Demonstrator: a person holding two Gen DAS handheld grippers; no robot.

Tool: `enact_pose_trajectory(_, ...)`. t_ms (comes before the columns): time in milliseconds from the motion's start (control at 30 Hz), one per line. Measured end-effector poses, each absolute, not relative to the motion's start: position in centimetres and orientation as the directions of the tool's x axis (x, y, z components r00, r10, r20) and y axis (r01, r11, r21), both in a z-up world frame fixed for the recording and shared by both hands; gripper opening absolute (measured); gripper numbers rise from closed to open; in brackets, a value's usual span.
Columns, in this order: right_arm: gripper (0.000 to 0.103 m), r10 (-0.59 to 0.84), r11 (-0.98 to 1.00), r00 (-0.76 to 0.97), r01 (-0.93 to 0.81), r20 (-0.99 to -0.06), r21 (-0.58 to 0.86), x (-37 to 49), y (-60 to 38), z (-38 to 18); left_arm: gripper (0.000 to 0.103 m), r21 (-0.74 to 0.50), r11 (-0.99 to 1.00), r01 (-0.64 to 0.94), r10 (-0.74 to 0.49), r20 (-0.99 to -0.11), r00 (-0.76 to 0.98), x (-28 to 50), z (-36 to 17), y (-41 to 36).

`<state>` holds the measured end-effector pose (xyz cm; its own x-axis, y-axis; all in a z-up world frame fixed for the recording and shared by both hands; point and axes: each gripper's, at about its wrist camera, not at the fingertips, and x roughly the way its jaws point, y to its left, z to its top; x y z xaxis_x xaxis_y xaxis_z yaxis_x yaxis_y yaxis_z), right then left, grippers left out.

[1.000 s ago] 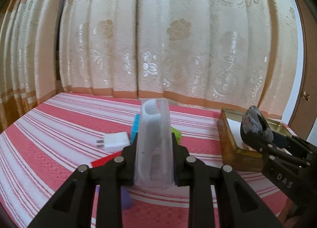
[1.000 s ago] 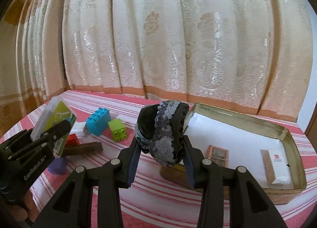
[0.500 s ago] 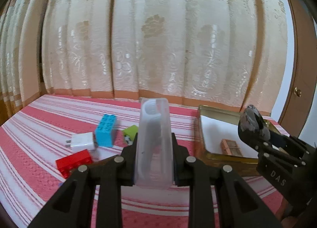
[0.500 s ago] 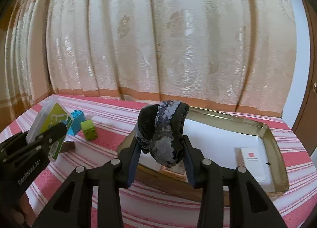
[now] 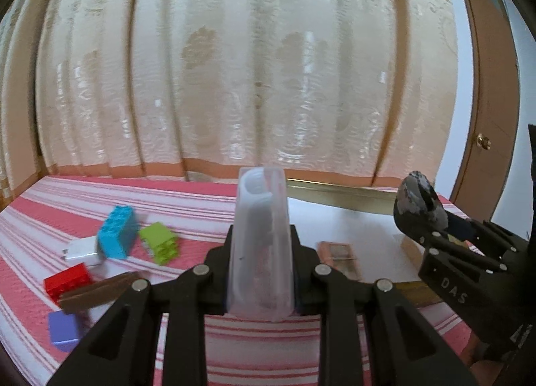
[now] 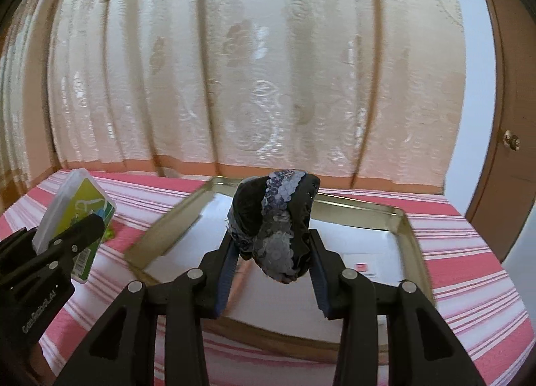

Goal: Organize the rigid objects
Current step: 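Carry the clear case and grey pouch over the gold tin with both tools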

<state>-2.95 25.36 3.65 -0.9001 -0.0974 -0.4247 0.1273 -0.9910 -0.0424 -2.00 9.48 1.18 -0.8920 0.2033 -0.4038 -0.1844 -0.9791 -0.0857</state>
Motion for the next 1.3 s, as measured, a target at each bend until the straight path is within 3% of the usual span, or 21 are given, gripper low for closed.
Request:
enact_pose_trajectory(567,0.043,0.05,-0.998,-0.888,-0.031,-0.457,-0.049,-6.2,33.6,2.3,0.024,-0.106,-0.95,-0.295,0.311,-0.426,-0.85,-4.7,1.1,18.3)
enact_pose_trajectory(900,0.043,0.077,-0.995,-0.824,-0.103,-0.562,0.014,-8.8,36.5,0.8,0.024,-0.084,-0.945,-0.317,0.317,-0.485,-0.815,-6.2,0.0,21.0)
enact_pose_trajectory(1300,0.043,0.088,-0.996,-0.806,-0.087,-0.585,-0.029,-10.0,35.5,0.1,0.024,-0.071,-0.956,-0.285,0.276,-0.552,-0.787,-7.3,-0.7,22.1)
